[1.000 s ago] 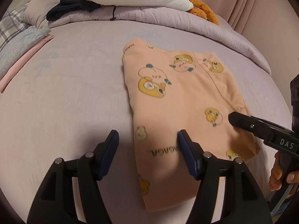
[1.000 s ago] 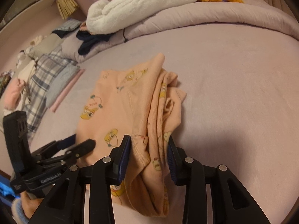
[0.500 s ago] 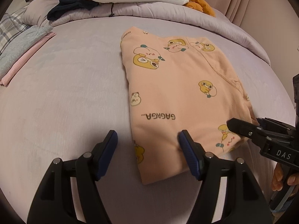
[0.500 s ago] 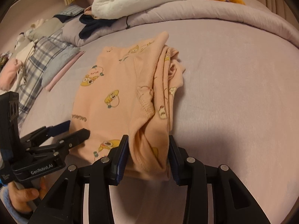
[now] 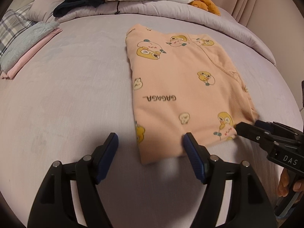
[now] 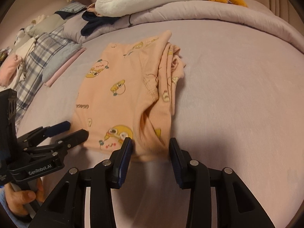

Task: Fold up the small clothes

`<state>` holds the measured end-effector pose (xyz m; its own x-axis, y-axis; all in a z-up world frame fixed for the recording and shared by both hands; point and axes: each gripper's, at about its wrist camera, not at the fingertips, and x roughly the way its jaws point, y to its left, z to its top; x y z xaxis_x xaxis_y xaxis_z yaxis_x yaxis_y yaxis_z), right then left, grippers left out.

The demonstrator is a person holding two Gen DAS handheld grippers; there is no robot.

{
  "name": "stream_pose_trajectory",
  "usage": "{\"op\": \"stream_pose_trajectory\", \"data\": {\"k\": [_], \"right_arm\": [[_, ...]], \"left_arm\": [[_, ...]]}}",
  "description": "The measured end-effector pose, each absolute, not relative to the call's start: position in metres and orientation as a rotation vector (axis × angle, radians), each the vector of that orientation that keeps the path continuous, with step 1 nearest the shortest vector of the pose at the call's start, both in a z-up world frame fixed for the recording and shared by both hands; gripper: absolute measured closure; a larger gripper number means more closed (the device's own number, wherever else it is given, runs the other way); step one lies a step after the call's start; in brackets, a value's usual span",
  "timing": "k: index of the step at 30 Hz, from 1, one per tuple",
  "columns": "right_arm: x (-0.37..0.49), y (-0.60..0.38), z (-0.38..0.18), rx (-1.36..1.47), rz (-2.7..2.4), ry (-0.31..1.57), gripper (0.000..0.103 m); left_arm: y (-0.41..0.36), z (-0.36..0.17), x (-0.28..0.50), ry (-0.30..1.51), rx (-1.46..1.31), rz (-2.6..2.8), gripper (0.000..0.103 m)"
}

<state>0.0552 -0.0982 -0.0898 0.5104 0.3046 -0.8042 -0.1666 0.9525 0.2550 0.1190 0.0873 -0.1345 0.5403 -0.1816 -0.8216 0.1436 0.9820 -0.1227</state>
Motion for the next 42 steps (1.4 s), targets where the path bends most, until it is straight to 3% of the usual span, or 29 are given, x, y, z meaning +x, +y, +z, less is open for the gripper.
{"op": "stream_pose_trajectory", "data": {"k": [11,14,17,22,26,28,31,42], "right_arm": [[0.021,-0.093,-0.067,0.148,0.327,0.948,0.063],[0.011,-0.086,-0.061,0.110,0.327,0.924,0.051],[0.004,-0.080,-0.056,0.075,0.331,0.906,0.048],[-0.008,-0.078,-0.049,0.074,0.334,0.883,0.035],[-0.018,-0.079,-0.043,0.073,0.325,0.859,0.032],[-0.023,-0.080,-0.040,0.068,0.316,0.847,0.020],[-0.031,-0.080,-0.035,0.068,0.303,0.823,0.010],[-0.048,-0.074,-0.025,0.053,0.300,0.791,0.005]], "left_arm": [[0.086,-0.110,0.079,0.951,-0.066,-0.158,0.018],[0.086,-0.099,0.068,0.923,-0.059,-0.158,0.000],[0.085,-0.088,0.055,0.893,-0.049,-0.152,0.001],[0.086,-0.072,0.039,0.861,-0.066,-0.138,0.001],[0.085,-0.062,0.026,0.842,-0.077,-0.117,0.001],[0.086,-0.056,0.021,0.832,-0.086,-0.104,0.001],[0.086,-0.049,0.014,0.830,-0.085,-0.063,0.001],[0.078,-0.034,-0.009,0.797,-0.080,-0.062,0.000]]}}
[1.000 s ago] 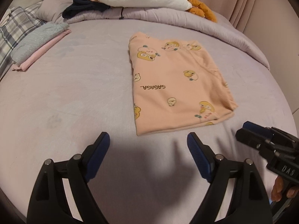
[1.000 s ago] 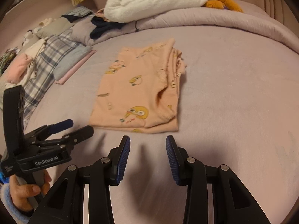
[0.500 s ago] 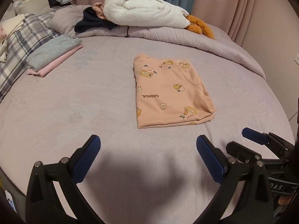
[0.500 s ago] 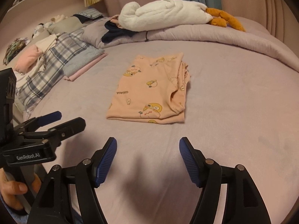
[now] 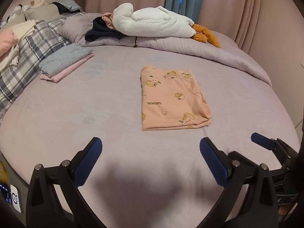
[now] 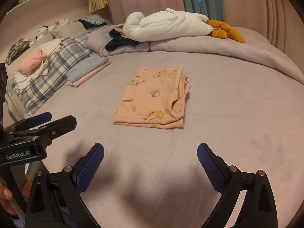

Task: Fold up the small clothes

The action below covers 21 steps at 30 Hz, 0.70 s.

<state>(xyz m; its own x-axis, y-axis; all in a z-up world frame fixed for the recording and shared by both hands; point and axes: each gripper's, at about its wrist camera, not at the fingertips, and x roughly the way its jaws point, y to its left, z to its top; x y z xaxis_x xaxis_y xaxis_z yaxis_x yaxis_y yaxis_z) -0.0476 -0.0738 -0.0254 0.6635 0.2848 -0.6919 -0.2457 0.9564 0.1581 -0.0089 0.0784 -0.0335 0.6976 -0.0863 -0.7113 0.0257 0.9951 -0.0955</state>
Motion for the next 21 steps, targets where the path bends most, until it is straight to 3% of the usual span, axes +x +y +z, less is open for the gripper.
{"op": "stream_pose_trajectory", "data": {"k": [21], "right_arm": [[-0.044,-0.066,-0.008,0.019,0.279,0.772,0.005]], "left_arm": [[0.081,-0.033,-0.011,0.825,-0.043,0.036,0.000]]}}
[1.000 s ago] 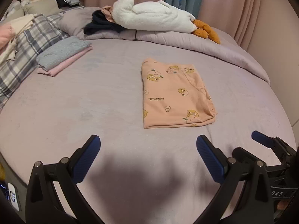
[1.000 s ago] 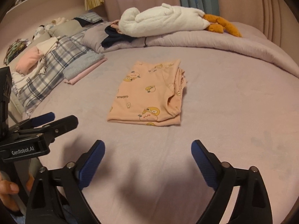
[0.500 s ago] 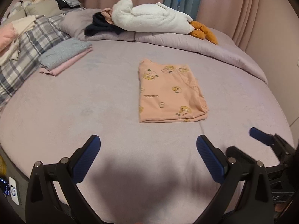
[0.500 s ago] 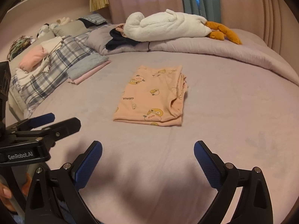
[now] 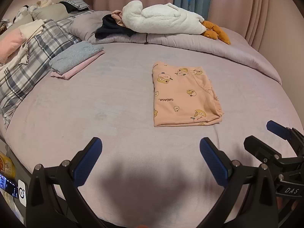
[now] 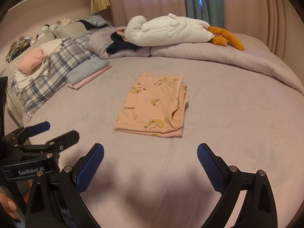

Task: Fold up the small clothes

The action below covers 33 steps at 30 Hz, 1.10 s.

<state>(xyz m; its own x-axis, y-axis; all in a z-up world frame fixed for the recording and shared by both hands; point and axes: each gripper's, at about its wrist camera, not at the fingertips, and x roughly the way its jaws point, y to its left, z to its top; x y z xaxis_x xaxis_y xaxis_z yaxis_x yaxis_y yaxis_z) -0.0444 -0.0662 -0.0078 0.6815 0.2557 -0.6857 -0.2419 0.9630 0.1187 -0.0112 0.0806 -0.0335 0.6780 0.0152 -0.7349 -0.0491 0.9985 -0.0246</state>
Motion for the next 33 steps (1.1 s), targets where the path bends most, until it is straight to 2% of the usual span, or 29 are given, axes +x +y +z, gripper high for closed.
{"op": "stream_pose_trajectory", "data": {"k": [33], "right_arm": [[-0.028,-0.056,-0.009,0.010,0.289,0.804,0.005]], "left_arm": [[0.089,-0.041,0.003,0.863,-0.028,0.092,0.000]]}}
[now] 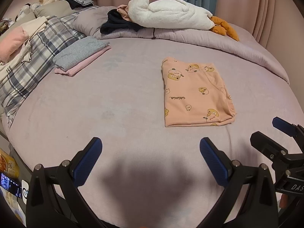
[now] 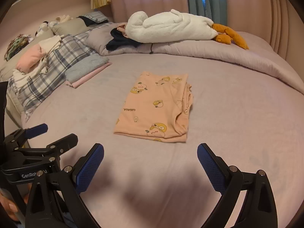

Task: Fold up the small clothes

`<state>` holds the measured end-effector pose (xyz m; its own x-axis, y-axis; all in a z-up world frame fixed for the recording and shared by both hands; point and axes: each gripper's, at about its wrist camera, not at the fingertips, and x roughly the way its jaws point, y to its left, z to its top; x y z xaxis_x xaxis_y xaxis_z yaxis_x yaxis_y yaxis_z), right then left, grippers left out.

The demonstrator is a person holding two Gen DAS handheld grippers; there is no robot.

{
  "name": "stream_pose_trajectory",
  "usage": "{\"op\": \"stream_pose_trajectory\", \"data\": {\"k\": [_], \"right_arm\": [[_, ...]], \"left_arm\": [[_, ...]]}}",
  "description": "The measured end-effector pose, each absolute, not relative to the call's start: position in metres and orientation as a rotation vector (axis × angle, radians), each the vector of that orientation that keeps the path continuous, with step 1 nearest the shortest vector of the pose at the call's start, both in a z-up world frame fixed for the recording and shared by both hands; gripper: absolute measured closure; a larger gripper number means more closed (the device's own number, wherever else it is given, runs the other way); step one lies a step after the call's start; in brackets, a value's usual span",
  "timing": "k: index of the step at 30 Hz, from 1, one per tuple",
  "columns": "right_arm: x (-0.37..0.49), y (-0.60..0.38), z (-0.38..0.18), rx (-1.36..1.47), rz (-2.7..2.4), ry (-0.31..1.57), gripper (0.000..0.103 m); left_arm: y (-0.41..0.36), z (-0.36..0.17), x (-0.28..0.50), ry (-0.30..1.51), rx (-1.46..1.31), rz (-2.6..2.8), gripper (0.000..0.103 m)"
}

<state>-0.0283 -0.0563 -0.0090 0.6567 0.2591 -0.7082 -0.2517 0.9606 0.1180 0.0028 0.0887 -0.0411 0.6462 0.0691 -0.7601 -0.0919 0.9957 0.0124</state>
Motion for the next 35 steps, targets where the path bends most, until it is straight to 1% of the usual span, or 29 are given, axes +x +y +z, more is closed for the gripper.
{"op": "stream_pose_trajectory", "data": {"k": [35], "right_arm": [[-0.0272,-0.0578,-0.0079,0.010,0.297,0.800,0.005]], "left_arm": [[0.0815,-0.0437,0.0012,0.873,-0.027,0.093,0.000]]}}
